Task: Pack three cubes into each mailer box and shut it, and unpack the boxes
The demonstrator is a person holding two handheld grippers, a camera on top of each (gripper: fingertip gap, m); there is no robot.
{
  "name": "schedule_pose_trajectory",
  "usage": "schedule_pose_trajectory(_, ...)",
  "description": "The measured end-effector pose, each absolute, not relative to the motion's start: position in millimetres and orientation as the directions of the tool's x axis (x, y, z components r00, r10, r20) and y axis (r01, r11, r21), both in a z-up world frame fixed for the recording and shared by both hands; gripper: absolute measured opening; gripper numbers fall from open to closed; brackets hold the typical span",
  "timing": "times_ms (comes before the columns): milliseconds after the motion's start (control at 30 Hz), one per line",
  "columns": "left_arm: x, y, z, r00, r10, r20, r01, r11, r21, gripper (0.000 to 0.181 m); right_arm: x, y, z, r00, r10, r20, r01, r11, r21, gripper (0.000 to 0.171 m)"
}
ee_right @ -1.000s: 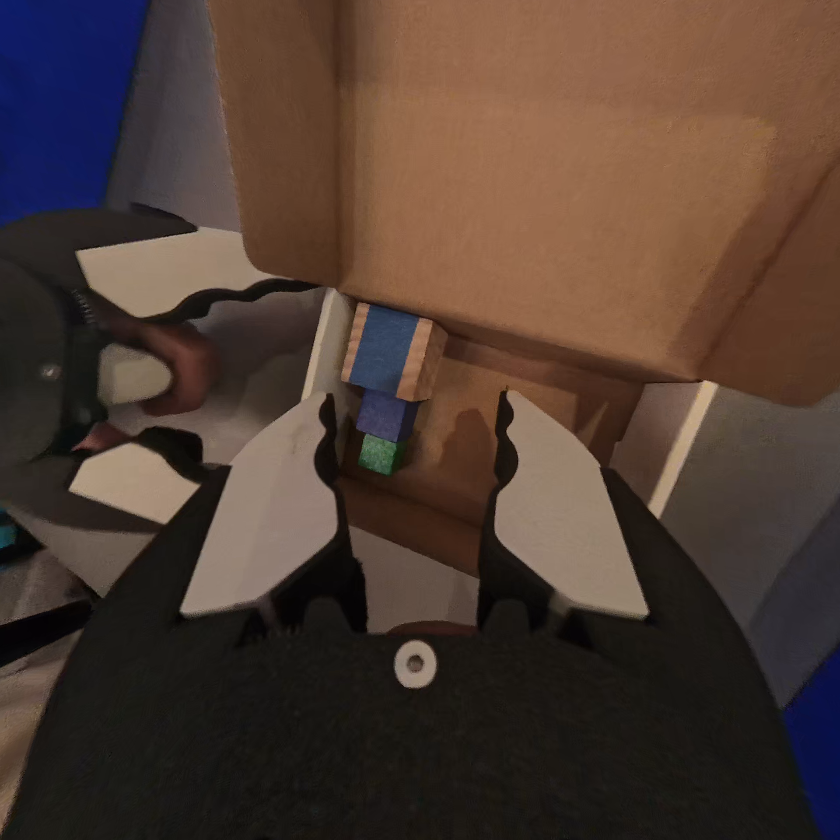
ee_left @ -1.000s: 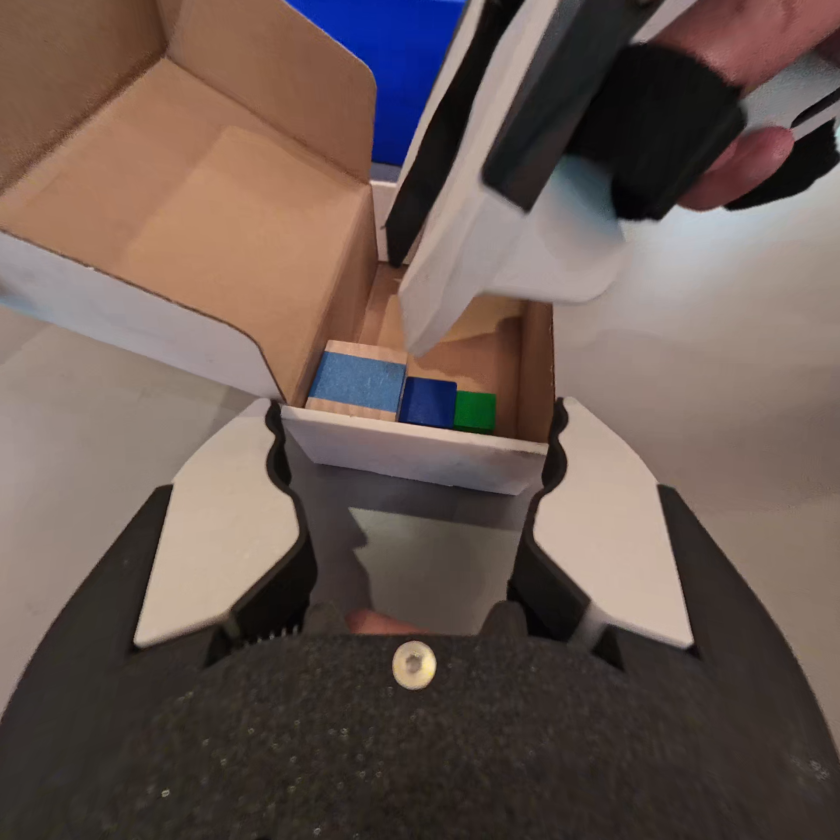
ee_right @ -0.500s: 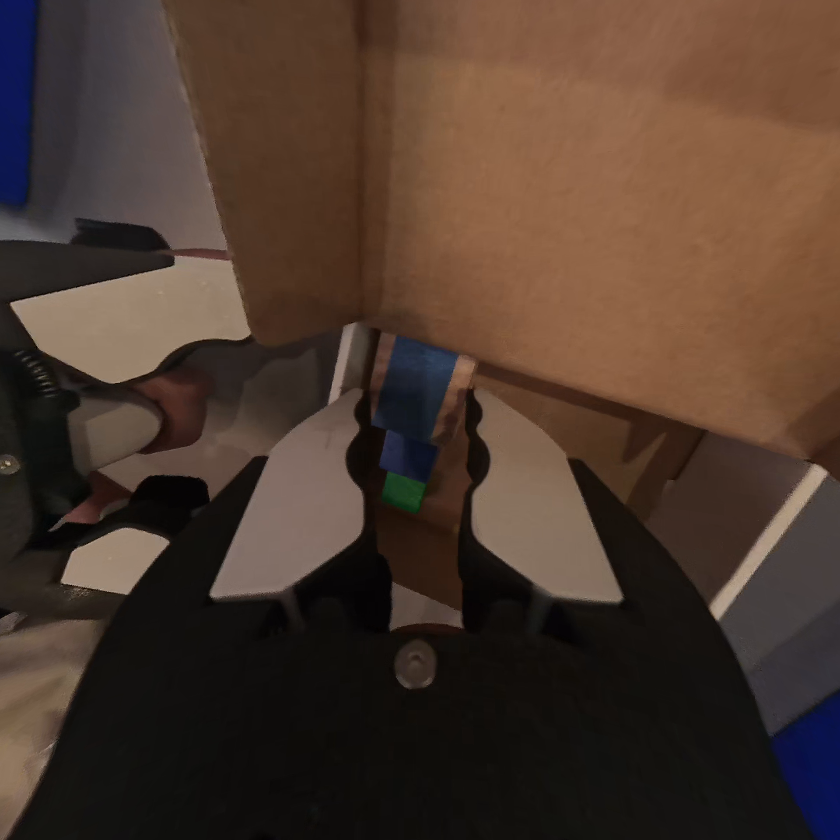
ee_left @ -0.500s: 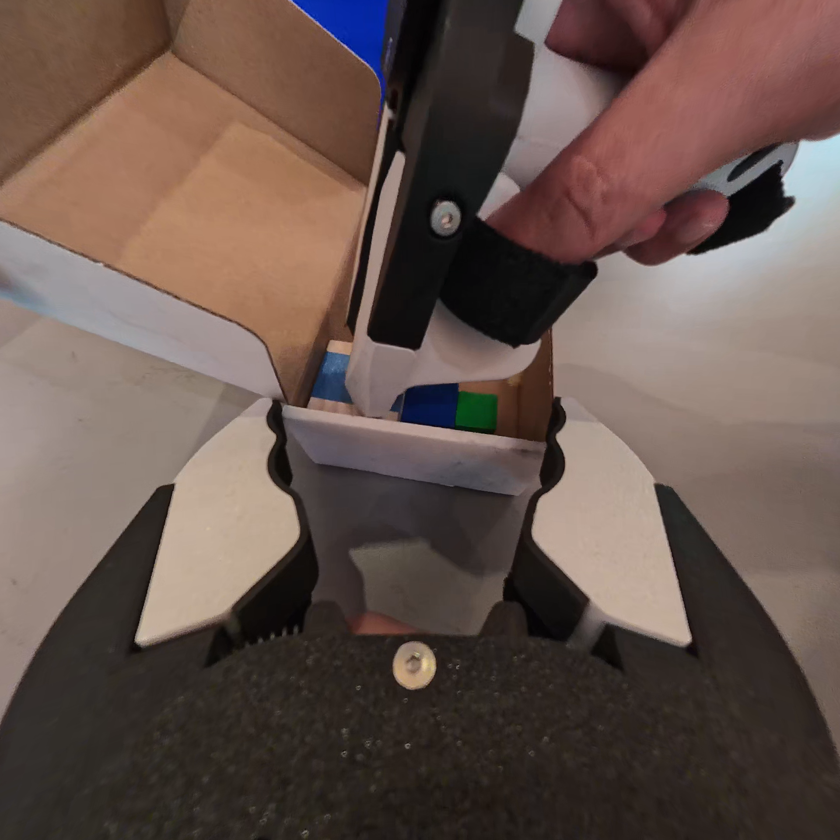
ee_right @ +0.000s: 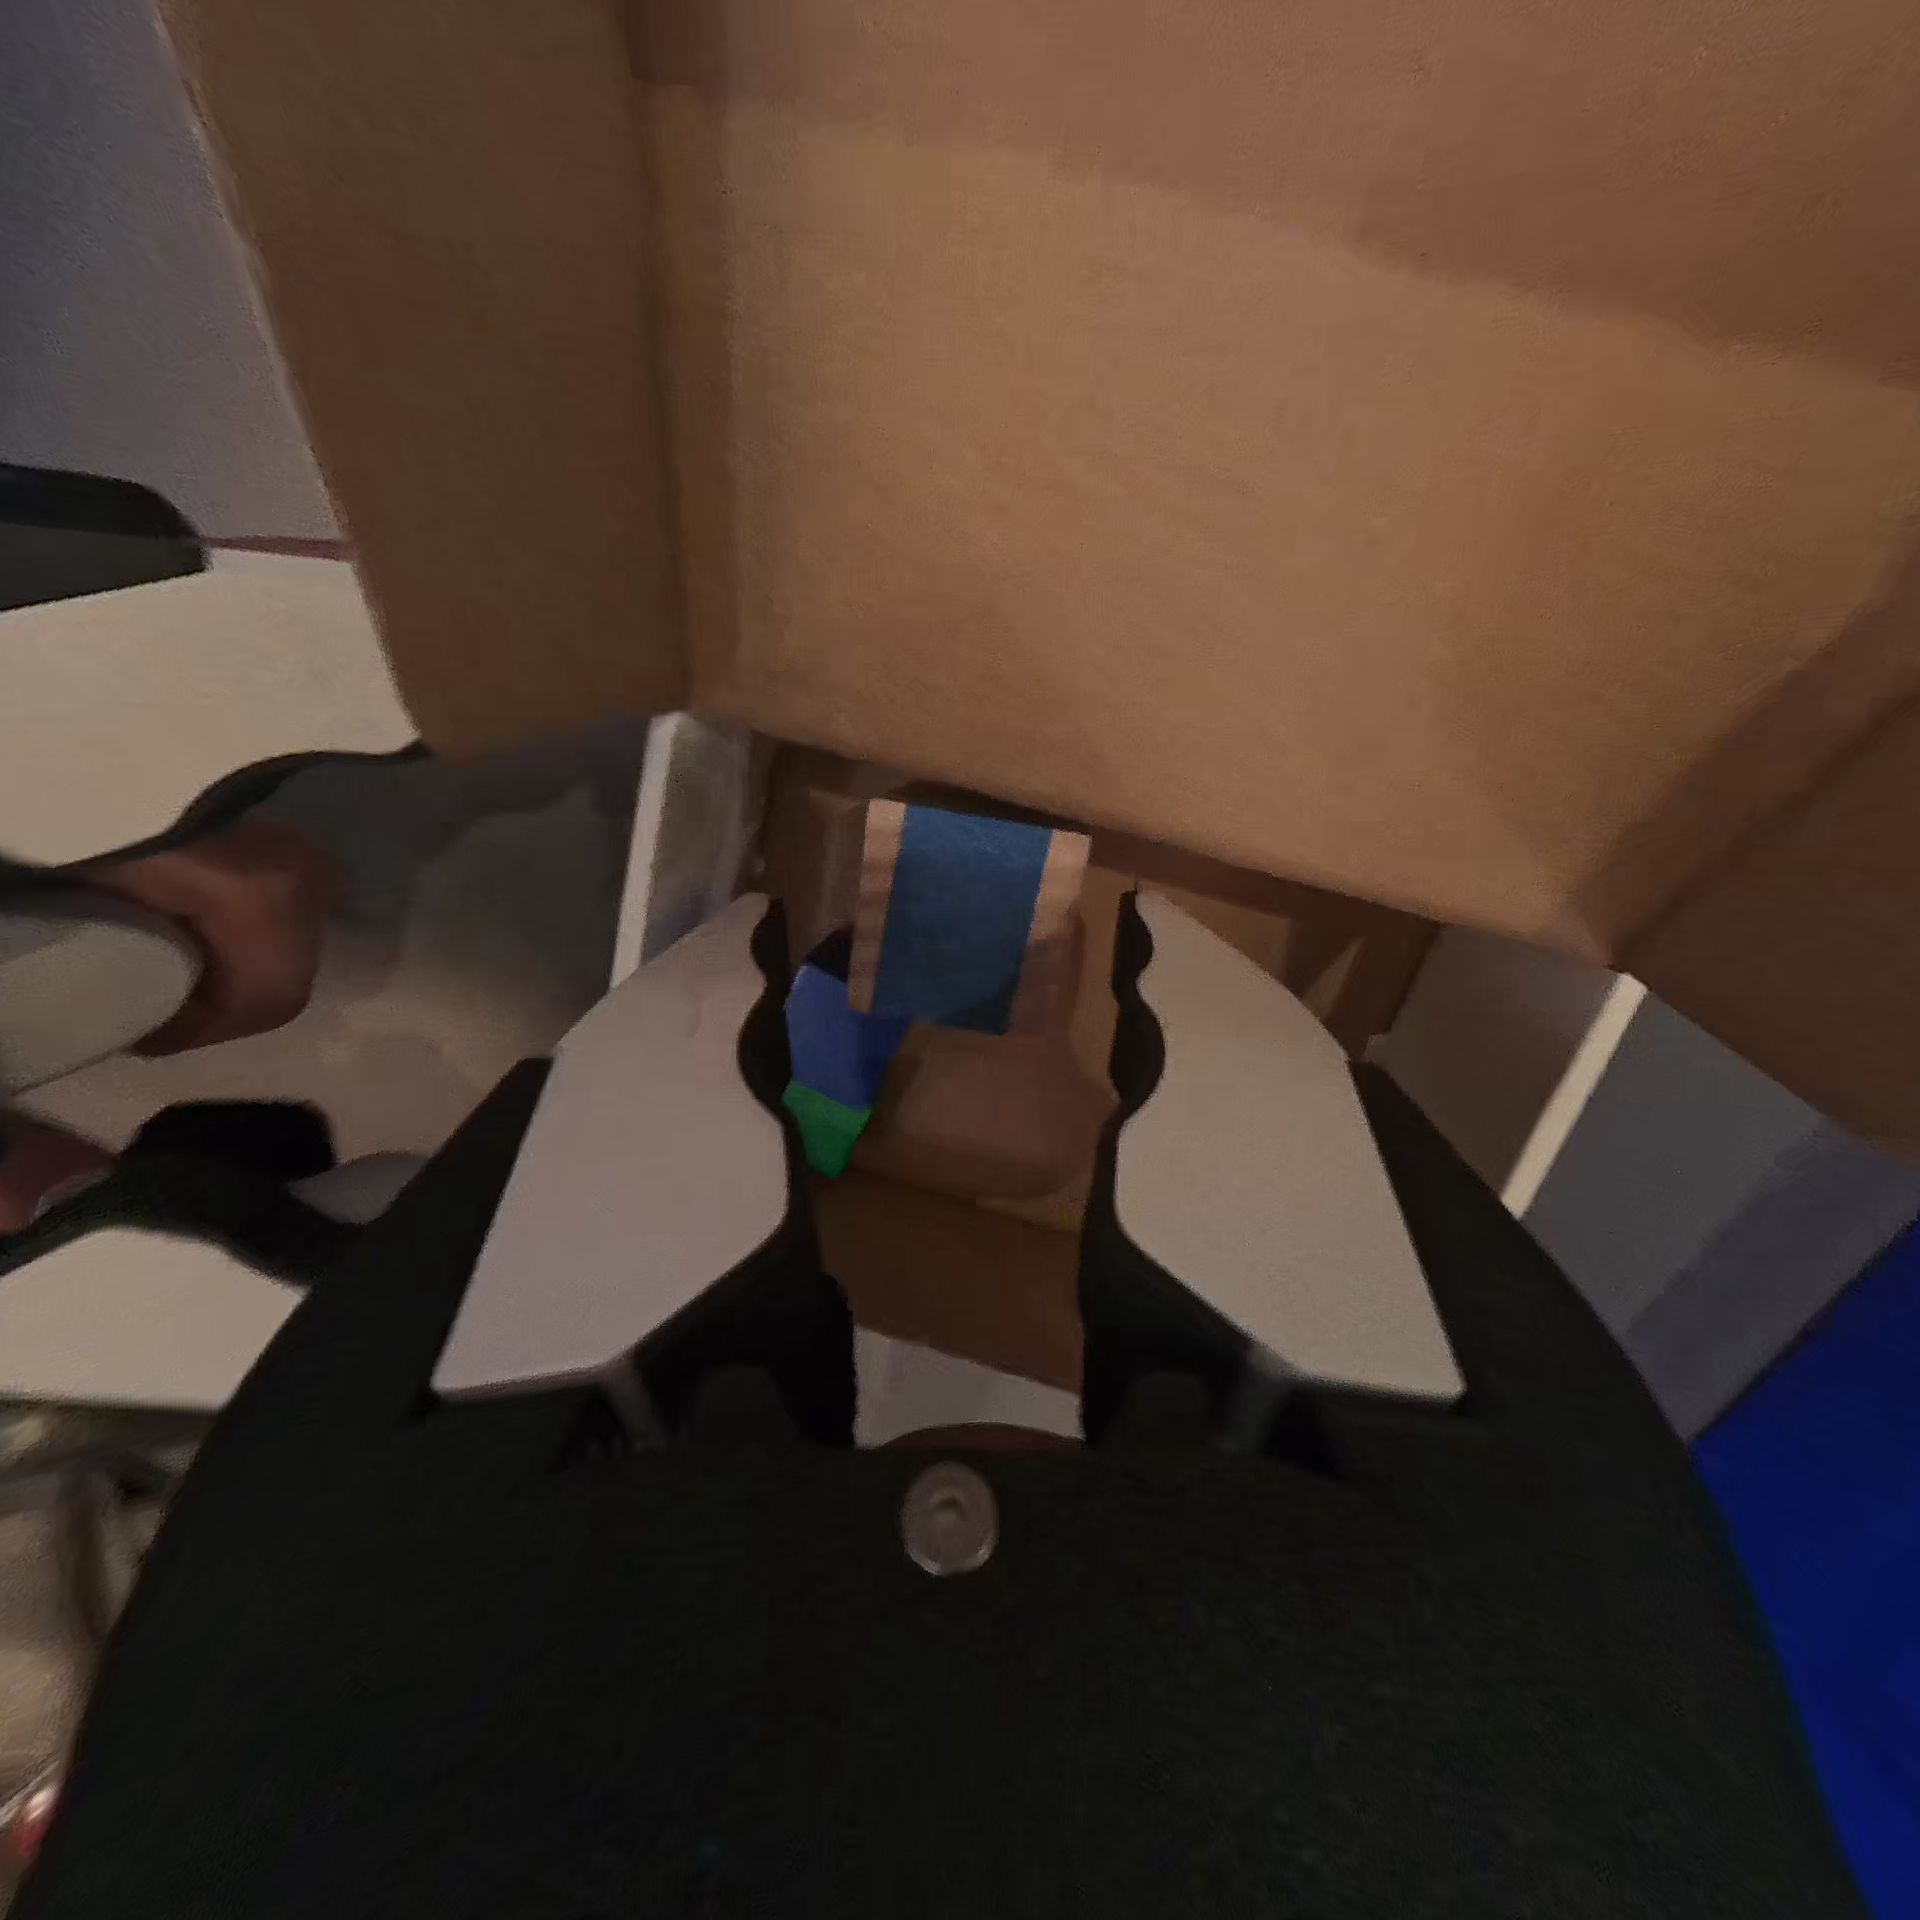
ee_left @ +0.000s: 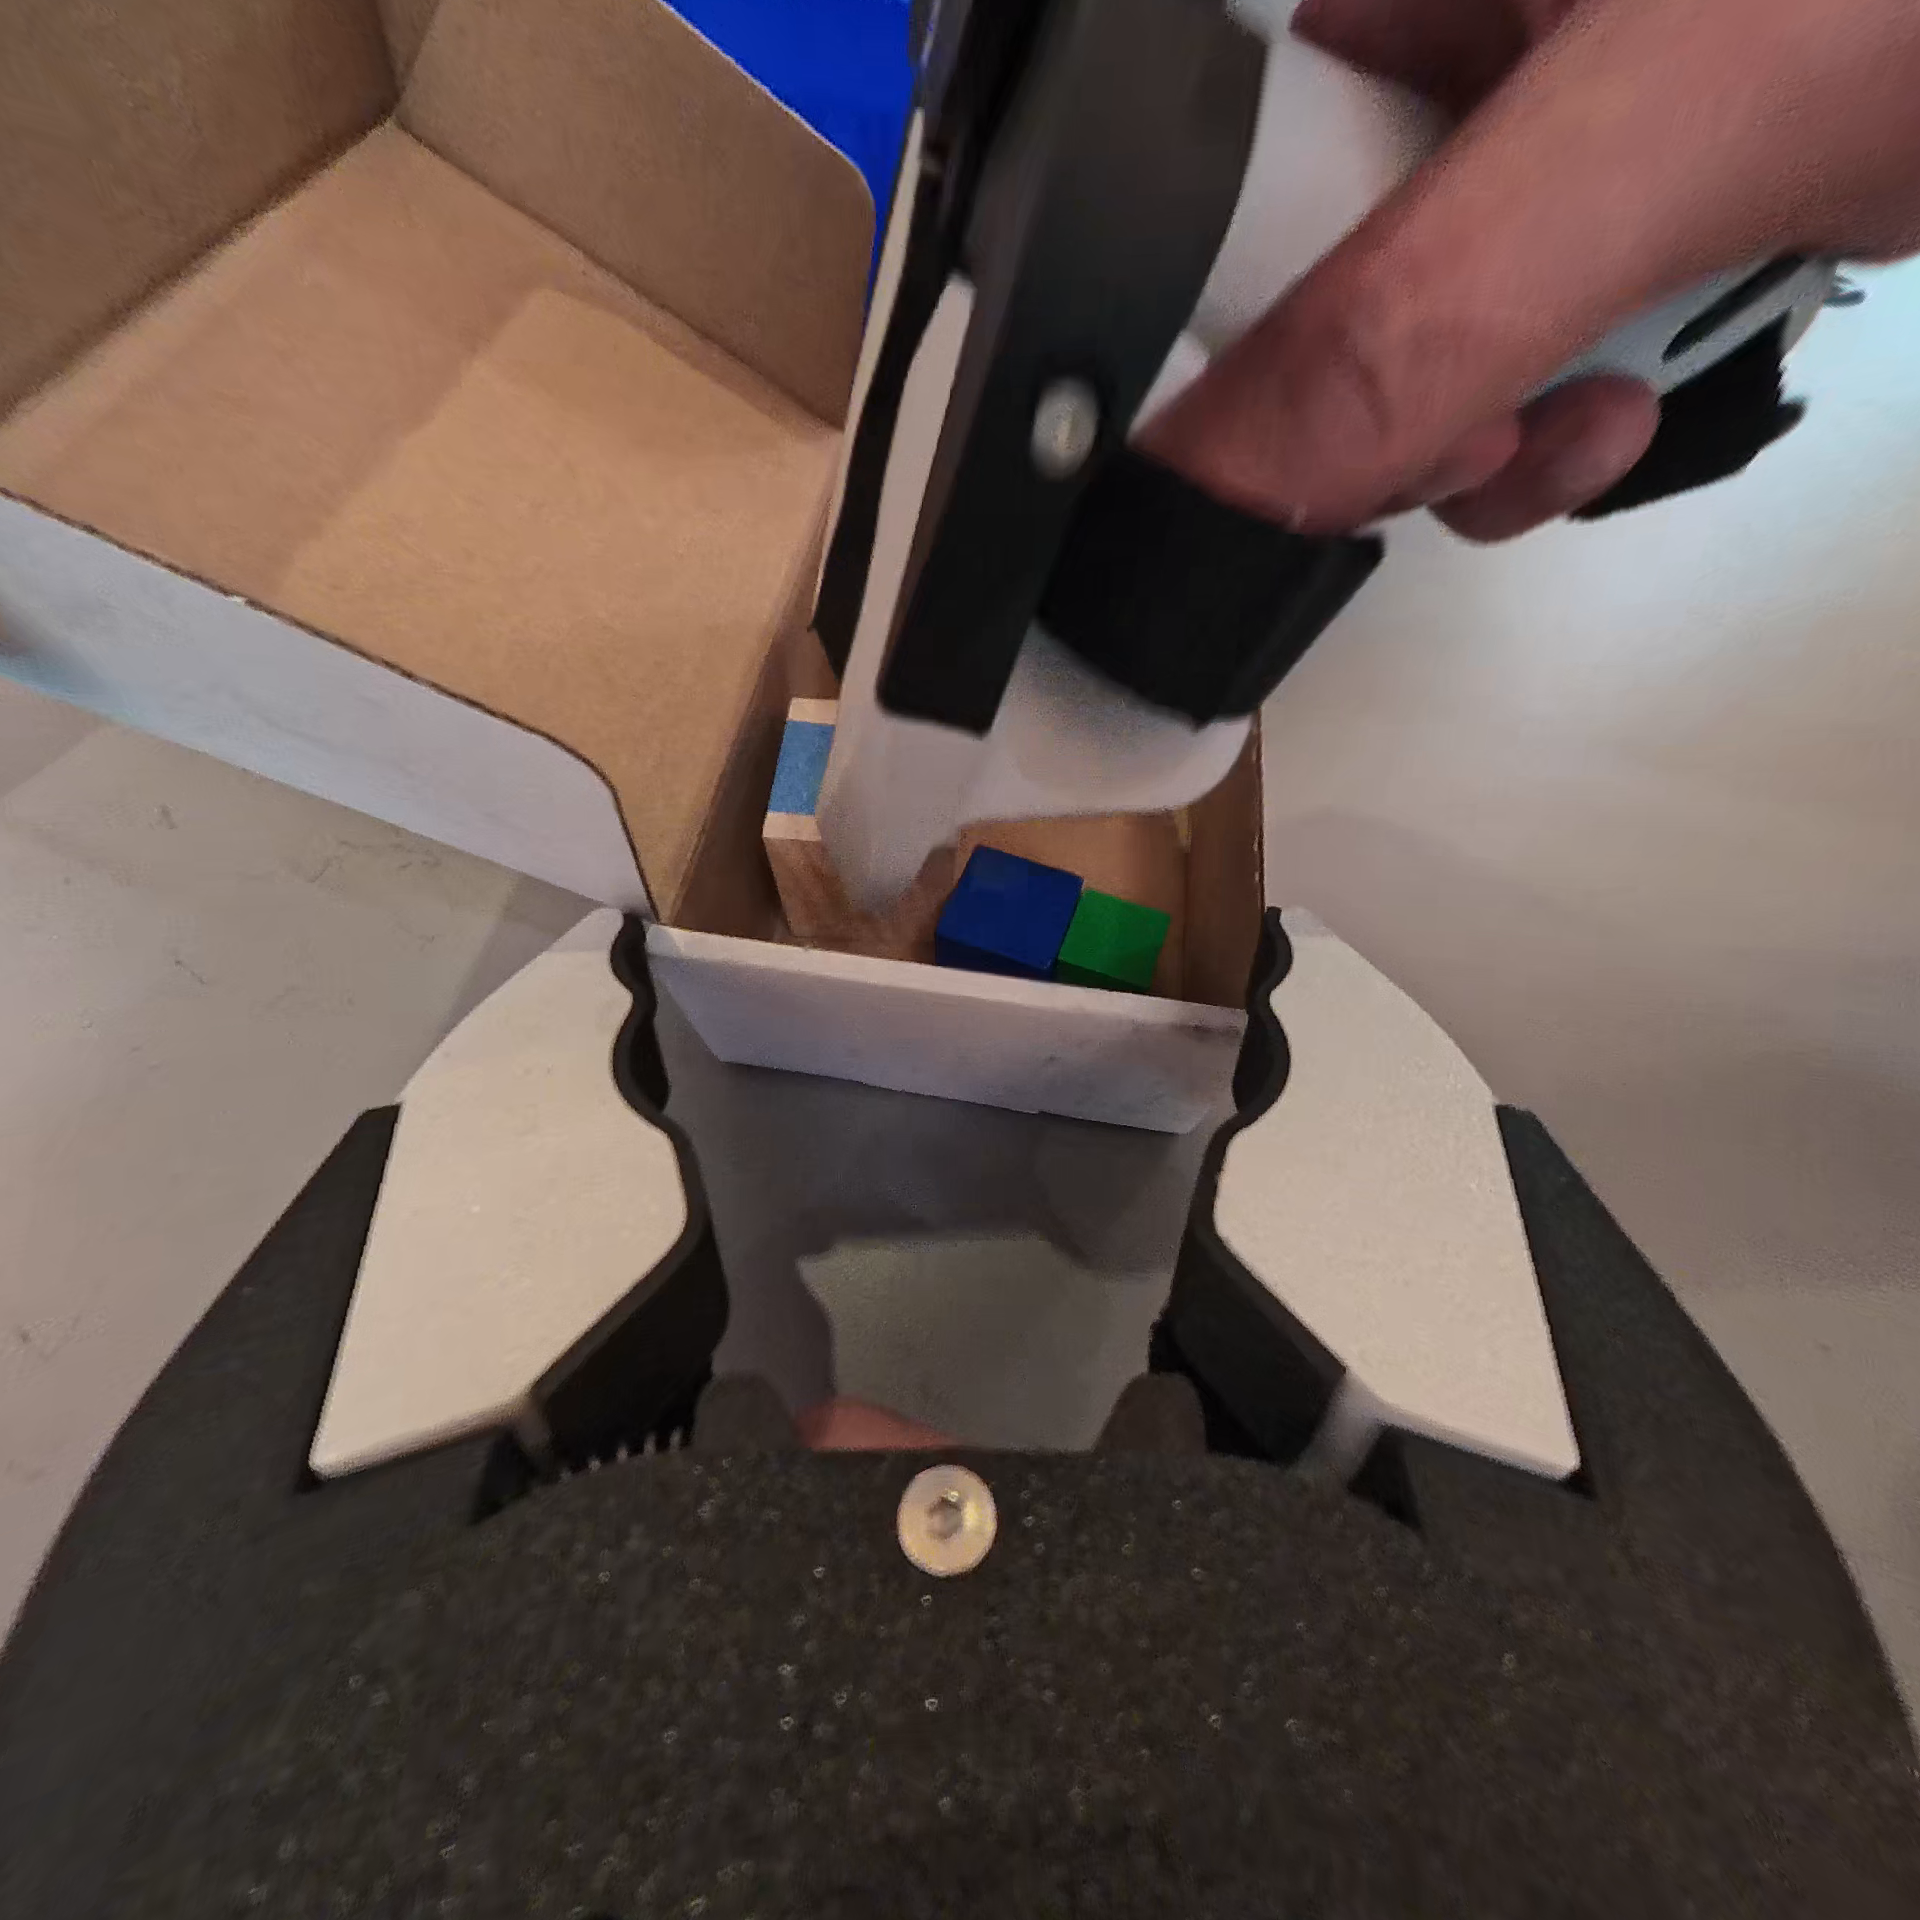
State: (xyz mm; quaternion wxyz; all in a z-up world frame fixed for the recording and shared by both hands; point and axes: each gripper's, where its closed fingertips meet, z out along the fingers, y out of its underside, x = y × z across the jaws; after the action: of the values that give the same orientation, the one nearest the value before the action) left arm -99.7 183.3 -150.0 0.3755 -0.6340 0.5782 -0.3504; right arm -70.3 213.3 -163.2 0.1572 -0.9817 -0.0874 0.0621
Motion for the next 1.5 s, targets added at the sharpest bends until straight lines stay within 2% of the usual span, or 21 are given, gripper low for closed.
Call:
schedule_pose_trajectory(67,-100,183,-150,0.088,-0.996,0.009,-0.470,-0.050,-0.881,0.107,-65,213,-174,0.980,0.197,-0.002,0.189,-0.941,-0.282,0.051)
schedule_pose_trajectory(100,-100,183,-150,0.089,-0.996,0.010,-0.471,-0.051,-0.881,0.107,-69,213,-176,0.980,0.199,-0.011,0.188,-0.940,-0.285,0.045)
schedule_pose_trajectory(233,-100,183,-150,0.090,-0.996,0.007,-0.471,-0.049,-0.881,0.107,-67,210,-157,0.978,0.208,-0.011,0.192,-0.920,-0.342,0.044)
schedule_pose_trajectory(433,-100,183,-150,0.091,-0.996,0.004,-0.471,-0.047,-0.881,0.107,-25,184,-48,0.984,0.175,-0.035,0.124,-0.811,-0.571,0.044)
schedule_pose_trajectory(567,-100,183,-150,0.094,-0.996,0.005,-0.472,-0.049,-0.880,0.107,71,152,11,0.999,-0.010,0.035,0.015,-0.751,-0.660,0.043)
schedule_pose_trajectory(633,-100,183,-150,0.095,-0.995,0.006,-0.473,-0.050,-0.880,0.107,122,132,1,0.994,-0.102,0.026,-0.063,-0.778,-0.626,0.043)
schedule_pose_trajectory(733,-100,183,-150,0.092,-0.996,0.004,-0.472,-0.047,-0.880,0.107,182,107,-61,0.982,-0.190,0.000,-0.168,-0.870,-0.463,0.044)
schedule_pose_trajectory(833,-100,184,-150,0.094,-0.996,0.003,-0.470,-0.047,-0.881,0.107,196,94,-125,0.990,-0.131,-0.052,-0.141,-0.952,-0.272,0.044)
schedule_pose_trajectory(900,-100,184,-150,0.093,-0.996,0.005,-0.469,-0.048,-0.882,0.107,206,92,-146,0.997,-0.076,0.004,-0.073,-0.976,-0.203,0.043)
schedule_pose_trajectory(1100,-101,183,-150,0.091,-0.996,0.002,-0.471,-0.045,-0.881,0.107,210,98,-172,1.000,0.001,-0.011,0.000,-0.994,-0.113,0.044)
schedule_pose_trajectory(1233,-100,183,-150,0.091,-0.996,0.001,-0.470,-0.044,-0.881,0.107,210,102,-174,1.000,0.009,0.016,0.010,-0.994,-0.112,0.044)
schedule_pose_trajectory(1267,-101,183,-150,0.090,-0.996,0.001,-0.470,-0.044,-0.882,0.107,213,104,-172,0.999,0.015,0.051,0.022,-0.992,-0.126,0.047)
schedule_pose_trajectory(1333,-101,183,-150,0.090,-0.996,-0.001,-0.470,-0.042,-0.881,0.107,215,103,-159,0.996,-0.009,0.093,0.007,-0.985,-0.173,0.073)
schedule_pose_trajectory(1400,-101,183,-150,0.092,-0.996,-0.004,-0.471,-0.040,-0.881,0.107,212,101,-125,0.985,-0.072,0.154,-0.027,-0.960,-0.279,0.070)
schedule_pose_trajectory(1433,-101,183,-150,0.092,-0.996,-0.005,-0.473,-0.039,-0.880,0.107,201,106,-102,0.981,-0.091,0.173,-0.020,-0.927,-0.374,0.061)
schedule_pose_trajectory(1500,-101,183,-150,0.091,-0.996,-0.003,-0.471,-0.040,-0.881,0.107,137,131,-63,0.998,-0.008,0.067,0.033,-0.809,-0.587,0.047)
